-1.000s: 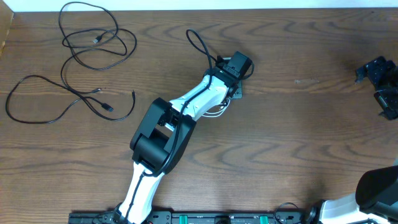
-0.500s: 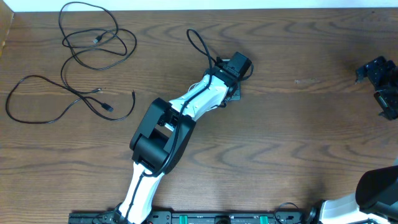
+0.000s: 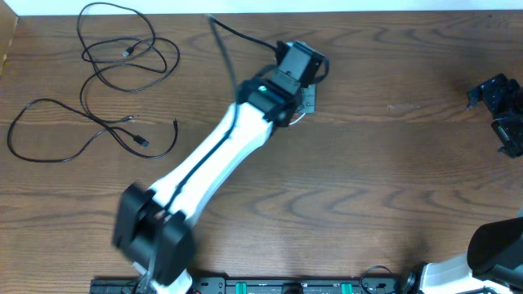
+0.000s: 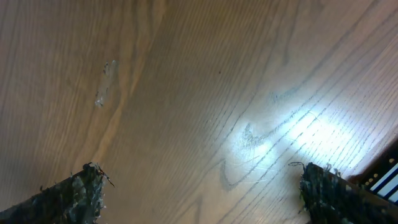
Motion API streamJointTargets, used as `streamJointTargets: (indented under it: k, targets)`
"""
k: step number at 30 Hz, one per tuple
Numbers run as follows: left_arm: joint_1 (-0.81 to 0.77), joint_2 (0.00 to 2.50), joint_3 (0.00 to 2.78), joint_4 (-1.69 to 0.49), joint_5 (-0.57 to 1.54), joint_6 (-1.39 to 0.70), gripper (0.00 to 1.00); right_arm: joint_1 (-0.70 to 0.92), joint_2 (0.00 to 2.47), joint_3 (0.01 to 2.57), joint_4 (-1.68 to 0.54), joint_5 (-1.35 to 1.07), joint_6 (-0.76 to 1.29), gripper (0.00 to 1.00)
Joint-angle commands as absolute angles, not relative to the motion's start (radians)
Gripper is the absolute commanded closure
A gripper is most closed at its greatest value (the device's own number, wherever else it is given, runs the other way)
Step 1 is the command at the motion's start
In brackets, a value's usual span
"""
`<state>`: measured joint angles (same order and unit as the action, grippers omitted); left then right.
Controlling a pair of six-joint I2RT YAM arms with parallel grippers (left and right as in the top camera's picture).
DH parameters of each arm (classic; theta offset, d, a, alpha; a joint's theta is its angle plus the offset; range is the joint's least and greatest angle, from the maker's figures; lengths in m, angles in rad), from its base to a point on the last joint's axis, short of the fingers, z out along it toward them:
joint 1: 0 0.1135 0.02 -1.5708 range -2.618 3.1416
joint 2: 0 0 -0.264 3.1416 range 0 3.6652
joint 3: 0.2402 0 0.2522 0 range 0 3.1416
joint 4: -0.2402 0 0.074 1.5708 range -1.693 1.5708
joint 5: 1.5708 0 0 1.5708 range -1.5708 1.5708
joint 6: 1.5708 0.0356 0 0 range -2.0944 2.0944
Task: Untangle cables
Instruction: 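Carry the white cable with the left gripper to the lower left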
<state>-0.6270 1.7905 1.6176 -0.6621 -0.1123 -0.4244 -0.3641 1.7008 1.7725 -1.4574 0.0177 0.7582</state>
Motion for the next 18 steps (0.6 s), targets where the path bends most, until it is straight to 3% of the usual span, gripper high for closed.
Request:
streamJointTargets:
  k: [1,11,18]
  targets:
    - [-0.592,1.763,1.623,-0.72,-0.159,-0.378,0.93,-0.363,1.7,1.772,-1.458,0.023,0.77,0.01]
    - [-0.46,1.647,1.623,-0.877,-0.283,-0.464,0.93,-0.363,1.7,1.772,-1.457,0.023,0.77,0.01]
    - [-0.203,1.505,1.623,-0.963,-0.291,-0.485,0.92,-0.363,1.7,1.772,-1.457,0.023,0.77,0.01]
